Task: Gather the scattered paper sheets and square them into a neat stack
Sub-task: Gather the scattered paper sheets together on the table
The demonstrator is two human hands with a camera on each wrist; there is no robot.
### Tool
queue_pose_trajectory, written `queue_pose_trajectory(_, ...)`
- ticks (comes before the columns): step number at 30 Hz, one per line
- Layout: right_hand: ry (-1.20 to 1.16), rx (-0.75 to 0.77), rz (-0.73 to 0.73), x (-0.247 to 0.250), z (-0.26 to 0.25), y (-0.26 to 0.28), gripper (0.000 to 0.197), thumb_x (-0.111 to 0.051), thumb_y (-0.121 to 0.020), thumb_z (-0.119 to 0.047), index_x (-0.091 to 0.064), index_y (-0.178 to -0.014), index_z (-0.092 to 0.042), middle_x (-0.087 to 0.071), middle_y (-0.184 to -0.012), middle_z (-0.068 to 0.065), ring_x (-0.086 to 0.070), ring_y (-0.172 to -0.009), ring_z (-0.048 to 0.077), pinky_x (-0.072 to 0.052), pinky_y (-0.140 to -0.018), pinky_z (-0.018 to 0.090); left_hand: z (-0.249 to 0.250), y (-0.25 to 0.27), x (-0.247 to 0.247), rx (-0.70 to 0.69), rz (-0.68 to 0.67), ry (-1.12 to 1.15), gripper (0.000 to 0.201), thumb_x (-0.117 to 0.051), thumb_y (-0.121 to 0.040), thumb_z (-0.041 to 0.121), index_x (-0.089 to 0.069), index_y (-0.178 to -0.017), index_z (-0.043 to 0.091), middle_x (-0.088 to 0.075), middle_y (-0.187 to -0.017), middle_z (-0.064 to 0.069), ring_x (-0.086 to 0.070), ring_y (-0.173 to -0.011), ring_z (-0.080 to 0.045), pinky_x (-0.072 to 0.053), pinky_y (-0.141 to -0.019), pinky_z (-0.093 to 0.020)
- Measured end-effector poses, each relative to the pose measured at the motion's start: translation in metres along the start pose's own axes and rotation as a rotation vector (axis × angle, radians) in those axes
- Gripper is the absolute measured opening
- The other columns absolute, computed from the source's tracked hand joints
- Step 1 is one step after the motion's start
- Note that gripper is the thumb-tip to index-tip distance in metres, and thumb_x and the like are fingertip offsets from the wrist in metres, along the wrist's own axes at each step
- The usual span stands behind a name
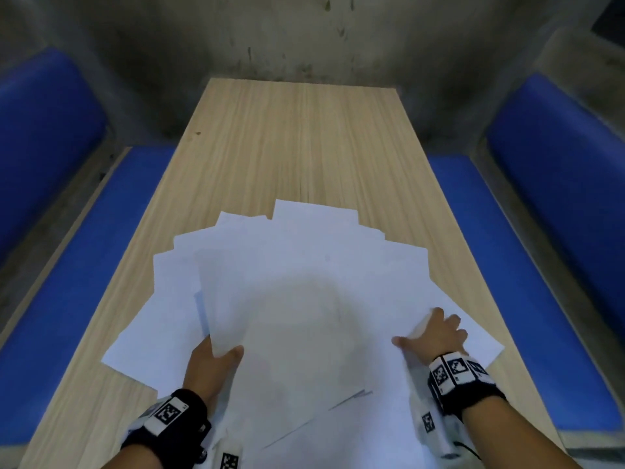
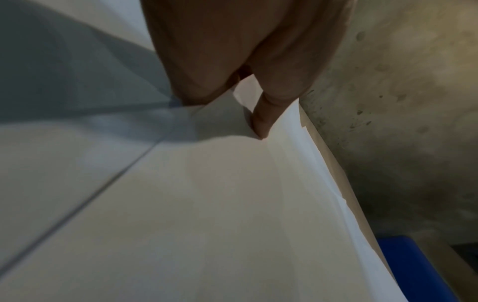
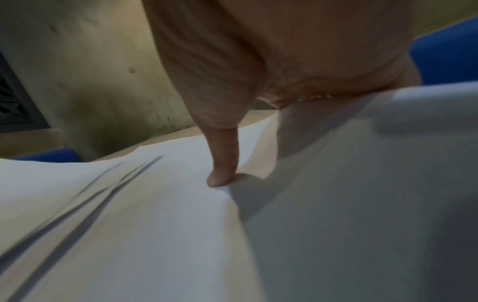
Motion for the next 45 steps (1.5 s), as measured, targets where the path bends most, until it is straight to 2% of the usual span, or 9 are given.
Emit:
queue_pose_trajectory(3,0.075,-0.001,-0.024,-0.002,-0.01,-0.003,0.08,-0.07,-0.073,-0.043,-0.03,-0.136,-0.015,-0.052,-0.13,0.009,-0.054,-0.116,0.031,-0.034,-0.095,0.045,0.0,0.0,-0.003,0.001,0.005,-0.014,0.02,-0.065,-0.086,0.007,-0.062,-0.101,0.021,-0.069,-0.101,-0.003,-0.063,-0.1,-0.028,-0.046,-0.093,-0.038)
queue_pose_trajectory(7,-0.123,0.294,-0.043,-0.002,-0.046,-0.001,0.024,-0.052,-0.089,-0.017,-0.058,-0.112,-0.011,-0.067,-0.114,0.009,-0.061,-0.105,0.03,-0.039,-0.086,0.031,0.001,0.004,-0.008,-0.001,0.001,-0.047,0.016,-0.064,-0.086,0.008,-0.063,-0.096,0.021,-0.069,-0.097,-0.002,-0.063,-0.098,-0.028,-0.047,-0.093,-0.039)
queue_pose_trajectory(12,-0.624,0.57,-0.141,0.008,-0.083,0.021,0.034,-0.043,-0.093,0.0,-0.065,-0.113,-0.017,-0.067,-0.103,0.002,-0.061,-0.094,0.018,-0.045,-0.07,0.009,0.01,0.01,-0.021,-0.025,-0.029,-0.047,0.022,-0.063,-0.088,0.007,-0.062,-0.11,0.011,-0.068,-0.101,-0.006,-0.062,-0.098,-0.027,-0.046,-0.092,-0.036)
queue_pose_trajectory(17,-0.831,0.602,-0.051,0.054,-0.082,0.014,0.026,-0.046,-0.094,0.003,-0.063,-0.11,-0.01,-0.069,-0.1,0.008,-0.066,-0.081,0.012,-0.047,-0.08,0.029,0.0,0.007,-0.011,0.035,0.009,0.009,0.013,-0.063,-0.087,0.007,-0.064,-0.089,0.02,-0.07,-0.091,0.001,-0.065,-0.091,-0.025,-0.047,-0.087,-0.036)
queue_pose_trajectory(21,-0.915,0.587,0.118,0.134,-0.058,-0.007,0.024,-0.05,-0.093,0.001,-0.065,-0.103,-0.015,-0.069,-0.085,-0.002,-0.063,-0.06,-0.008,-0.051,-0.066,0.016,-0.003,0.008,-0.007,0.058,0.028,0.062,0.014,-0.06,-0.089,0.005,-0.062,-0.098,0.016,-0.068,-0.092,0.003,-0.063,-0.093,-0.027,-0.046,-0.091,-0.037)
queue_pose_trajectory(25,-1.141,0.503,0.073,0.176,-0.037,-0.03,0.02,-0.05,-0.096,-0.009,-0.067,-0.094,-0.019,-0.077,-0.078,-0.012,-0.071,-0.07,0.005,-0.057,-0.071,0.027,0.018,0.005,0.006,-0.04,0.094,-0.014,0.024,-0.057,-0.088,0.001,-0.062,-0.102,0.019,-0.069,-0.097,0.0,-0.065,-0.093,-0.025,-0.049,-0.087,-0.036)
queue_pose_trajectory(31,-1.189,0.505,-0.187,0.123,-0.089,-0.007,0.022,-0.046,-0.097,-0.004,-0.064,-0.101,-0.016,-0.078,-0.079,-0.01,-0.073,-0.071,0.007,-0.059,-0.065,0.023,0.047,-0.005,0.007,-0.097,0.02,-0.161,0.02,-0.059,-0.083,0.011,-0.062,-0.101,0.018,-0.069,-0.101,-0.01,-0.064,-0.095,-0.031,-0.051,-0.086,-0.042)
queue_pose_trajectory(40,-1.184,0.542,-0.21,0.153,-0.1,0.01,0.018,-0.046,-0.097,-0.004,-0.06,-0.108,-0.006,-0.075,-0.068,-0.008,-0.07,-0.055,0.003,-0.053,-0.049,0.016,0.119,-0.011,0.098,-0.283,0.433,-0.022,0.025,-0.053,-0.092,0.003,-0.057,-0.114,-0.008,-0.058,-0.103,-0.012,-0.052,-0.096,-0.02,-0.038,-0.082,-0.03)
queue_pose_trajectory(45,-1.055,0.607,-0.221,0.137,-0.13,0.022,0.02,-0.047,-0.096,-0.002,-0.063,-0.1,-0.012,-0.076,-0.069,-0.008,-0.069,-0.057,0.004,-0.054,-0.056,0.02,0.12,-0.008,0.04,-0.246,0.105,-0.018,0.017,-0.054,-0.091,-0.003,-0.059,-0.107,0.002,-0.062,-0.098,-0.015,-0.062,-0.074,-0.023,-0.051,-0.061,-0.026)
Point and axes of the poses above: each hand's wrist, its own y-axis away from the middle knuckle, its own x-axis out of the back of the hand, z = x × y, the point moved 9 cm from there along -y, towards the middle knuckle
